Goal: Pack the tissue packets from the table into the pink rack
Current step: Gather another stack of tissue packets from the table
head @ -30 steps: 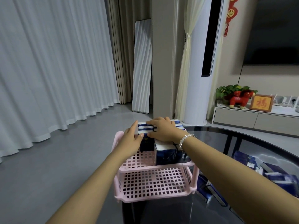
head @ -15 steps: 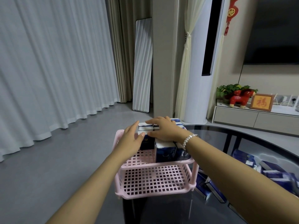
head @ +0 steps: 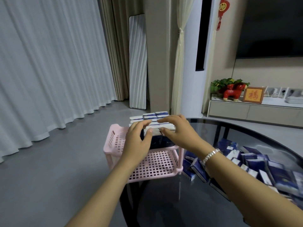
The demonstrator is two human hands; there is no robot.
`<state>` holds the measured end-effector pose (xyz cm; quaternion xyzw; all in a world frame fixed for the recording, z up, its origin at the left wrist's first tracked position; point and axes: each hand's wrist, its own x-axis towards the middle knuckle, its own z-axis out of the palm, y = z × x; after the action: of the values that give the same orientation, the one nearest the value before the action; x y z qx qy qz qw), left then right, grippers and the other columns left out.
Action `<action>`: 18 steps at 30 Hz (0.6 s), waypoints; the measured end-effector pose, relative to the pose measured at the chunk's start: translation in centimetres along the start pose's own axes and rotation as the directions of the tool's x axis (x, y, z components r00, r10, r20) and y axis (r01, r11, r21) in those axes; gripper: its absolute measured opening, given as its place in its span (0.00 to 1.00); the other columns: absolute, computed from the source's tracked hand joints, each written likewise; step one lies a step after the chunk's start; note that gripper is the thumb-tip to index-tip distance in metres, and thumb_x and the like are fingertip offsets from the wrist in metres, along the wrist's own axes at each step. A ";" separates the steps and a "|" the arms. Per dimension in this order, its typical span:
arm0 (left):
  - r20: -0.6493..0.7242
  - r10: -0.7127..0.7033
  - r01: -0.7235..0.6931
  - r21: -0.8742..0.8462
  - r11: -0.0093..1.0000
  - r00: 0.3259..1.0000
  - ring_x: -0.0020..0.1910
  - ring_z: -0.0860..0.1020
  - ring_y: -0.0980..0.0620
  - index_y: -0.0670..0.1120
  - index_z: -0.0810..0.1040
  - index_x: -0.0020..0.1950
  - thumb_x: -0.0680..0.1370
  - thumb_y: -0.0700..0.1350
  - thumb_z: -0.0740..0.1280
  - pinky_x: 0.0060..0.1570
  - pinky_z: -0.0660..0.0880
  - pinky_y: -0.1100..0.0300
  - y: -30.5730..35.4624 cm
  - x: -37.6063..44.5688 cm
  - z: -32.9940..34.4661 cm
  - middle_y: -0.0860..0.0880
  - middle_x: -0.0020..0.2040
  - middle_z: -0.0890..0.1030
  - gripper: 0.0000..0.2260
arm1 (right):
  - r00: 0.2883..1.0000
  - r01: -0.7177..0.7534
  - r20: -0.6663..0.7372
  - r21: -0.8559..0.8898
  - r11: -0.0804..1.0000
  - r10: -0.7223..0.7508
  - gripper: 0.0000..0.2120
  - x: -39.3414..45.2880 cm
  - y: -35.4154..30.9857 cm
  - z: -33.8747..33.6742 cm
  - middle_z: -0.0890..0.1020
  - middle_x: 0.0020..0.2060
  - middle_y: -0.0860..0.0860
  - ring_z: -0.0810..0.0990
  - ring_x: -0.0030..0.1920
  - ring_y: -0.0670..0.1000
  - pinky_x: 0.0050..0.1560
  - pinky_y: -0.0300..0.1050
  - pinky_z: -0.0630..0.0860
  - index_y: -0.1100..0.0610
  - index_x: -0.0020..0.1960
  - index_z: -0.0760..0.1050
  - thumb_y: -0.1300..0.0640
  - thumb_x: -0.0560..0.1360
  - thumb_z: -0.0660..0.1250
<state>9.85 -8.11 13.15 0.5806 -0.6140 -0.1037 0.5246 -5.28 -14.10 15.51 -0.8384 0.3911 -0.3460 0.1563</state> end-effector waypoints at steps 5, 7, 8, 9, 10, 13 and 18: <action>0.083 0.011 -0.004 -0.080 0.997 0.996 0.50 0.73 0.71 0.50 0.77 0.58 0.80 0.41 0.62 0.47 0.67 0.79 2.4 -3.2 4.3 0.54 0.55 0.75 0.10 | 0.996 -0.088 -0.030 -0.048 0.995 0.086 0.14 -5.8 2.8 -3.0 0.76 0.60 0.44 0.64 0.64 0.47 0.62 0.43 0.63 0.47 0.62 0.74 0.52 0.77 0.62; 0.125 -0.020 0.032 -0.101 0.994 0.992 0.49 0.74 0.69 0.49 0.78 0.57 0.80 0.41 0.62 0.45 0.67 0.79 2.9 -4.6 6.2 0.54 0.55 0.75 0.09 | 0.989 -0.149 -0.019 -0.056 0.987 0.148 0.14 -8.2 4.5 -4.0 0.77 0.59 0.44 0.65 0.64 0.47 0.62 0.43 0.64 0.47 0.62 0.74 0.51 0.77 0.62; 0.145 -0.034 0.050 -0.108 0.993 0.989 0.49 0.74 0.68 0.49 0.78 0.58 0.80 0.41 0.62 0.45 0.67 0.79 3.0 -5.3 7.2 0.54 0.55 0.75 0.09 | 0.983 -0.184 -0.016 -0.051 0.982 0.184 0.13 -9.5 5.3 -4.5 0.77 0.59 0.44 0.65 0.64 0.47 0.61 0.43 0.65 0.46 0.61 0.75 0.51 0.77 0.62; 0.166 -0.051 0.071 -0.119 0.990 0.985 0.48 0.74 0.67 0.49 0.78 0.58 0.80 0.42 0.62 0.45 0.68 0.78 3.2 -6.0 8.3 0.53 0.55 0.76 0.10 | 0.977 -0.213 -0.017 -0.051 0.976 0.212 0.13 -10.7 6.1 -4.9 0.78 0.58 0.44 0.66 0.63 0.48 0.60 0.42 0.65 0.46 0.61 0.75 0.52 0.77 0.63; 0.185 -0.067 0.092 -0.129 0.987 0.980 0.46 0.75 0.67 0.48 0.78 0.58 0.80 0.42 0.62 0.45 0.68 0.77 3.3 -6.7 9.2 0.53 0.54 0.76 0.10 | 0.973 -0.232 -0.021 -0.059 0.971 0.232 0.13 -11.8 6.8 -5.2 0.78 0.57 0.45 0.67 0.62 0.48 0.58 0.40 0.65 0.47 0.61 0.76 0.52 0.77 0.63; 0.247 -0.101 0.139 -0.140 0.980 0.964 0.45 0.74 0.71 0.48 0.79 0.58 0.80 0.42 0.62 0.45 0.68 0.78 3.6 -8.8 12.2 0.52 0.55 0.77 0.10 | 0.955 -0.297 -0.024 -0.087 0.951 0.296 0.13 -15.4 8.8 -6.0 0.78 0.54 0.43 0.68 0.57 0.46 0.51 0.37 0.64 0.49 0.60 0.76 0.54 0.76 0.64; 0.346 -0.177 0.245 -0.164 0.955 0.921 0.46 0.75 0.65 0.49 0.78 0.57 0.80 0.43 0.62 0.43 0.67 0.79 4.2 -12.2 16.8 0.51 0.56 0.77 0.09 | 0.925 -0.377 -0.114 -0.134 0.916 0.363 0.11 -21.1 12.4 -6.4 0.77 0.50 0.42 0.69 0.53 0.47 0.51 0.38 0.62 0.47 0.57 0.77 0.54 0.75 0.65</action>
<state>-8.31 -4.92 2.64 0.5615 -0.6121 -0.3172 0.4576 -26.17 -5.95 3.76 -0.7429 0.5746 -0.3151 0.1366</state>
